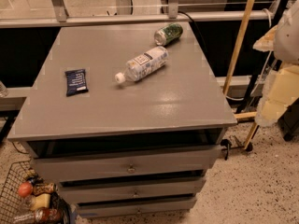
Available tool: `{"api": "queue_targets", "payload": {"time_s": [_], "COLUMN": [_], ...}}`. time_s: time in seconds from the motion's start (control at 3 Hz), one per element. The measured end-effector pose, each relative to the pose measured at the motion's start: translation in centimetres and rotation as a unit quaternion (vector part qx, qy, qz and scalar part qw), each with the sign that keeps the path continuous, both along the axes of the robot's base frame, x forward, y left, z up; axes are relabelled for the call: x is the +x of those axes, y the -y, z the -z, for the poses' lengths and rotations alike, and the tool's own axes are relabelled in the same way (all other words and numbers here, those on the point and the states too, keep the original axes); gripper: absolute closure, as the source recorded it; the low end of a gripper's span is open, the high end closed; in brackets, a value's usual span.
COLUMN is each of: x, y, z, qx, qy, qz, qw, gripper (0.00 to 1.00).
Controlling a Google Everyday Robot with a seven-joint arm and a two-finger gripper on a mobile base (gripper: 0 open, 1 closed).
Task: Pick rxbar blueberry
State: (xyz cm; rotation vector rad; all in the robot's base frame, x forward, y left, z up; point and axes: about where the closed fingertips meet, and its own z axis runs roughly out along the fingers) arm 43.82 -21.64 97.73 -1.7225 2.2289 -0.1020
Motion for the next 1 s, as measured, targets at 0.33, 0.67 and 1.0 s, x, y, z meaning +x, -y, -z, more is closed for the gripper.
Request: {"api": "queue_targets", "payload": {"time_s": [0.33, 0.67, 1.0], "x": [0.0, 1.0, 2.8], "y": [0.0, -3.9, -12.0], "z": [0.0, 0.3, 0.4], "qx": [0.000, 0.035, 0.094], "qy": [0.000, 0.001, -0.003], "qz": [0.000, -0.004, -0.015], "qw": [1.0000, 0.9994, 0.9955], "gripper": [0.00, 0.00, 0.00]}}
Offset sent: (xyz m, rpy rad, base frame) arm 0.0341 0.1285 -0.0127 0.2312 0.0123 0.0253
